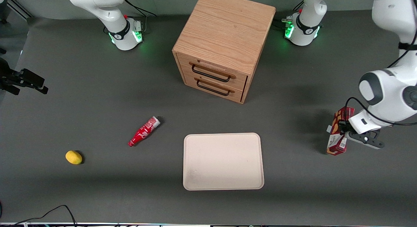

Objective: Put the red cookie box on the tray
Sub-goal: 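Lift the red cookie box with the left gripper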

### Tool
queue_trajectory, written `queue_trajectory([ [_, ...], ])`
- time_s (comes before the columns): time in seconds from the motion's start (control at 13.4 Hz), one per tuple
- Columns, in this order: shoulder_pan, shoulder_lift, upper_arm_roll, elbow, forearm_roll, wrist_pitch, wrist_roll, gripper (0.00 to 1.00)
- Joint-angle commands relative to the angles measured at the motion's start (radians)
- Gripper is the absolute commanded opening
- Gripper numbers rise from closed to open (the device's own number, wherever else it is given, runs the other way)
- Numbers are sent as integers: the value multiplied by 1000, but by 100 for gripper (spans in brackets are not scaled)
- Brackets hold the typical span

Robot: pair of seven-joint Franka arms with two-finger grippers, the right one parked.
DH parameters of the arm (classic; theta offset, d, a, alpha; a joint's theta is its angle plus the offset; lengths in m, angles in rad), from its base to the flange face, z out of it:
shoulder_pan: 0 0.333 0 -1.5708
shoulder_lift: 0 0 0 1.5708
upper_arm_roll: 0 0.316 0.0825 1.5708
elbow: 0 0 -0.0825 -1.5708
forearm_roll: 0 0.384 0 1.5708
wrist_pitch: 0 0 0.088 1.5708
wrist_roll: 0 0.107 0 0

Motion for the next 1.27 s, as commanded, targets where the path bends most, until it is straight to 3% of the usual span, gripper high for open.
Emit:
queue_trajectory([
  [0.0,-10,-78,3,180,22,-331,-83,0],
  [0.22,-13,-76,3,453,58,-640,-160,0],
  [0.37,-33,-75,3,564,76,-736,-187,0],
  [0.75,-115,-43,-6,662,94,-759,-336,0],
  [1.19,-339,262,-4,955,93,-707,-770,0],
])
